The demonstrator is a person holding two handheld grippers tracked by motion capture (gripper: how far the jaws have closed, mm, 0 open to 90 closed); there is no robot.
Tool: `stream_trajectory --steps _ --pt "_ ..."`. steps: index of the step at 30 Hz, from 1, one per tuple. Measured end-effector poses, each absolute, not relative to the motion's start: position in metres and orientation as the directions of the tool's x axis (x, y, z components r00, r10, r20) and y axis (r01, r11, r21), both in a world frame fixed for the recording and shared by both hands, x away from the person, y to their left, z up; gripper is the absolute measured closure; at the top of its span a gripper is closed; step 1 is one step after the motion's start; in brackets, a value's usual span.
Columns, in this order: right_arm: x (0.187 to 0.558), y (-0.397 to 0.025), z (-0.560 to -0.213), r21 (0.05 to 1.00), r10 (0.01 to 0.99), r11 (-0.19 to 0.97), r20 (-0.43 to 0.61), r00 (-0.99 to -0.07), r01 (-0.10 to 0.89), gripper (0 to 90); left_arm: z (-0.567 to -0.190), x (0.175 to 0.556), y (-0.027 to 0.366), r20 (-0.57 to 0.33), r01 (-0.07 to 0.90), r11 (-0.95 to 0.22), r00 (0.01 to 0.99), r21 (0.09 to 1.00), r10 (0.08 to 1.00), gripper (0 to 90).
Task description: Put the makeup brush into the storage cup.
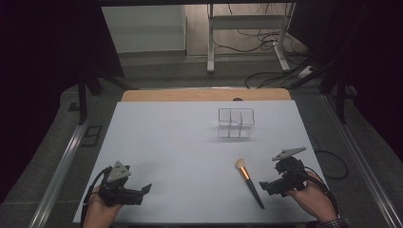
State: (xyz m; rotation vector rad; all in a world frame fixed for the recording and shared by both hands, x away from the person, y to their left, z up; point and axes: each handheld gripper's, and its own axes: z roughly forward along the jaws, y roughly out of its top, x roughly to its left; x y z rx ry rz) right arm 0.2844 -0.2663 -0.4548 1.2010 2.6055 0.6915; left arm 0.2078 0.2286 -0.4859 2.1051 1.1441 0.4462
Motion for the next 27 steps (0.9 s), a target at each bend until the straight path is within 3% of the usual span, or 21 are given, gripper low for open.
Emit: stream_trajectory --steps 27 --pt "0.301 -0.238 -0.459 0.421 0.759 0.582 0.027 -0.65 0.696 0.0 -0.486 0.208 0.228 -0.024 0.595 -0.381 0.559 0.708 0.829 0.6"
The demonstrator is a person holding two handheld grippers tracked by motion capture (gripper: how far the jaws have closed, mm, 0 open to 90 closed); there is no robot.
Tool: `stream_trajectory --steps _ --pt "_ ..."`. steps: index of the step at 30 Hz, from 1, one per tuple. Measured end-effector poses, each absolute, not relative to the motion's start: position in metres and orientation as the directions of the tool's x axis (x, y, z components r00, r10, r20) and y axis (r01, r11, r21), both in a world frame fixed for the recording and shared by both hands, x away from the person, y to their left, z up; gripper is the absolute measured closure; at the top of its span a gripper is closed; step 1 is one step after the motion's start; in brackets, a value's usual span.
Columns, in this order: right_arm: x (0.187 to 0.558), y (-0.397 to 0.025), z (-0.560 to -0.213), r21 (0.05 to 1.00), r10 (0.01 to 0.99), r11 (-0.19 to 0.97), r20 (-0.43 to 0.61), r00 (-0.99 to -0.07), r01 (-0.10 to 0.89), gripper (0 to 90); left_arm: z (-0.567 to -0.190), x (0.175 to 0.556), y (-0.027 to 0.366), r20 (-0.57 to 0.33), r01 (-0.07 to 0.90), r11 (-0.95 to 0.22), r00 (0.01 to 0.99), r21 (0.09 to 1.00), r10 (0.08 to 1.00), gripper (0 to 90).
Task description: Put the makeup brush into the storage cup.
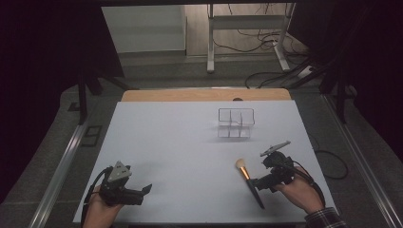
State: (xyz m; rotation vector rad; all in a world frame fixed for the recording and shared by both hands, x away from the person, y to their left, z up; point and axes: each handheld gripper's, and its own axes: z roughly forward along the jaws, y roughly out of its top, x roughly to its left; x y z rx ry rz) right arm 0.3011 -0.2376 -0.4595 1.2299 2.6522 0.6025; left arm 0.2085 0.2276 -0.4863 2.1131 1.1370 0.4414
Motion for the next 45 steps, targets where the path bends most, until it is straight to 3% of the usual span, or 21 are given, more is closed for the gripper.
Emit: stream_trajectory --steps 26,45 --pt "0.315 -0.201 -0.462 0.372 0.746 0.62 -0.007 -0.666 0.691 0.0 -0.486 0.208 0.228 -0.024 0.595 -0.382 0.56 0.707 0.828 0.6" --pt "0.317 -0.199 -0.472 0.346 0.755 0.613 0.01 -0.656 0.71 0.0 -0.487 0.208 0.227 -0.023 0.595 -0.385 0.563 0.706 0.826 0.7"
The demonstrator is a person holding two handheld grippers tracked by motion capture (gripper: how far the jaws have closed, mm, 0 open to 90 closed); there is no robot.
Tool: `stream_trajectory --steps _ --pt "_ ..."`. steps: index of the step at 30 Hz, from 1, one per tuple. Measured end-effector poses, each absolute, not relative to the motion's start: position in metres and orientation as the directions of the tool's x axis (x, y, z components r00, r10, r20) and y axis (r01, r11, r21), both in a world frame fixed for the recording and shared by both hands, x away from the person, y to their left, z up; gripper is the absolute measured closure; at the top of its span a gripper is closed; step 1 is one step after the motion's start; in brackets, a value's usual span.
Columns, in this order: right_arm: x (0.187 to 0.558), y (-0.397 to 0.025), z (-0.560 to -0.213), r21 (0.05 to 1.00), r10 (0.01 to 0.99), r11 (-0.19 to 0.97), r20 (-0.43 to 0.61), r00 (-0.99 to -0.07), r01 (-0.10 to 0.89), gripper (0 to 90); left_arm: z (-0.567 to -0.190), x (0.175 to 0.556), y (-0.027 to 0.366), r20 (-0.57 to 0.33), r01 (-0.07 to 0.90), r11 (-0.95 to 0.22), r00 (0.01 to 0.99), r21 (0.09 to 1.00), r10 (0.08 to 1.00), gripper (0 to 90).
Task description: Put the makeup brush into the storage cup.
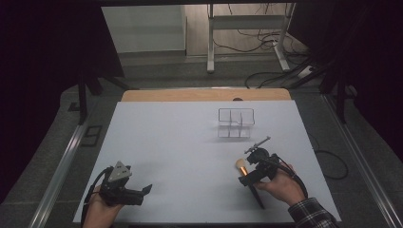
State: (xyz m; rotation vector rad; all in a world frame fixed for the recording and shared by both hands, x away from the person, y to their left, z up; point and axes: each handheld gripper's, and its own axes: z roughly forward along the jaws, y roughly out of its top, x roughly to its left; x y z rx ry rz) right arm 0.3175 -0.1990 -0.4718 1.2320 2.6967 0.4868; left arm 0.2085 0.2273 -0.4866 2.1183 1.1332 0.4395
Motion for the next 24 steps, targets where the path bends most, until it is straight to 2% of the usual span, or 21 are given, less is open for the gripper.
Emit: stream_trajectory --steps 14,24 --pt "0.317 -0.198 -0.489 0.326 0.755 0.621 -0.002 -0.656 0.713 1.4 -0.487 0.209 0.227 -0.022 0.596 -0.389 0.565 0.703 0.825 0.7" --pt "0.317 -0.198 -0.496 0.321 0.755 0.624 -0.014 -0.655 0.712 10.4 -0.487 0.209 0.227 -0.02 0.596 -0.393 0.567 0.7 0.824 0.7"
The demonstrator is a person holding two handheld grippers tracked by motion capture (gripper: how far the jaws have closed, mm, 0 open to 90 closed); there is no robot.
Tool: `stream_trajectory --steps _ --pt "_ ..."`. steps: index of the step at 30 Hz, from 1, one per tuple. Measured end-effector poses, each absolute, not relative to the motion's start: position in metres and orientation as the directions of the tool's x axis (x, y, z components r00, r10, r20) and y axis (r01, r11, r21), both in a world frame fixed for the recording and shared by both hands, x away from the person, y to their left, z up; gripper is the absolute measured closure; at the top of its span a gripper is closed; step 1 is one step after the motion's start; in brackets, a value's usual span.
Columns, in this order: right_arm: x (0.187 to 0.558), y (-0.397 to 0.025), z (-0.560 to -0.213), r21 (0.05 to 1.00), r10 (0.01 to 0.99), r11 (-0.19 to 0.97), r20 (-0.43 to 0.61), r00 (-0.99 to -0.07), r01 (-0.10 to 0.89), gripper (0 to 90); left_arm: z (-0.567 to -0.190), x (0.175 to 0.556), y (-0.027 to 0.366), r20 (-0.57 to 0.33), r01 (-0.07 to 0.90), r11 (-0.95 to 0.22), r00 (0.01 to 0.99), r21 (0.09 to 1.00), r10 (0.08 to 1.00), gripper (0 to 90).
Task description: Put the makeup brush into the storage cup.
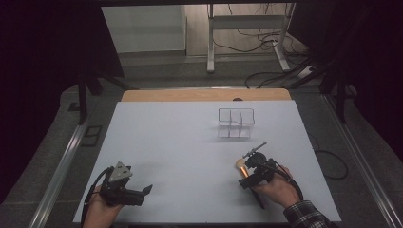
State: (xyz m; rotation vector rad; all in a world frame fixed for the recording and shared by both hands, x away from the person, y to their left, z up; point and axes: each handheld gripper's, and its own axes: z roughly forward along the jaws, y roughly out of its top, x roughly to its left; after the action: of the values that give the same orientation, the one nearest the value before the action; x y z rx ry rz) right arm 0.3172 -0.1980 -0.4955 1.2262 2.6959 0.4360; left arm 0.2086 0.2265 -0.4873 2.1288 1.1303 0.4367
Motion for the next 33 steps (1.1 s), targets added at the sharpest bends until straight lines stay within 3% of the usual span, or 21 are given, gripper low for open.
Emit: stream_trajectory --steps 4,9,20,22,23,25,26,33 --pt "0.3177 -0.1981 -0.4961 0.319 0.756 0.624 -0.014 -0.655 0.713 14.9 -0.4873 0.2085 0.2264 -0.019 0.596 -0.394 0.568 0.7 0.823 0.7" --pt "0.3201 -0.1993 -0.497 0.299 0.752 0.62 0.041 -0.658 0.726 29.0 -0.4873 0.2085 0.2262 -0.018 0.595 -0.396 0.569 0.699 0.822 0.7" --pt "0.3185 -0.1966 -0.4952 0.277 0.731 0.655 0.003 -0.682 0.703 48.2 -0.4874 0.2084 0.2256 -0.016 0.595 -0.4 0.571 0.698 0.821 0.7" --pt "0.3177 -0.1957 -0.4948 0.27 0.725 0.665 -0.01 -0.689 0.696 53.4 -0.4874 0.2083 0.2256 -0.016 0.594 -0.401 0.572 0.697 0.82 0.8" --pt "0.3167 -0.1948 -0.494 0.259 0.716 0.679 -0.029 -0.698 0.687 63.3 -0.4875 0.2083 0.2255 -0.015 0.594 -0.402 0.573 0.697 0.82 0.8" --pt "0.3161 -0.1941 -0.4938 0.256 0.715 0.681 -0.027 -0.699 0.686 67.6 -0.4875 0.2083 0.2255 -0.015 0.594 -0.403 0.573 0.697 0.819 0.8" --pt "0.315 -0.193 -0.4933 0.249 0.703 0.694 -0.036 -0.71 0.675 74.2 -0.4874 0.2082 0.2256 -0.015 0.593 -0.402 0.573 0.697 0.819 0.8" --pt "0.3151 -0.1936 -0.4928 0.246 0.714 0.683 -0.026 -0.7 0.687 74.5 -0.4874 0.208 0.2256 -0.014 0.593 -0.403 0.574 0.697 0.819 0.8"
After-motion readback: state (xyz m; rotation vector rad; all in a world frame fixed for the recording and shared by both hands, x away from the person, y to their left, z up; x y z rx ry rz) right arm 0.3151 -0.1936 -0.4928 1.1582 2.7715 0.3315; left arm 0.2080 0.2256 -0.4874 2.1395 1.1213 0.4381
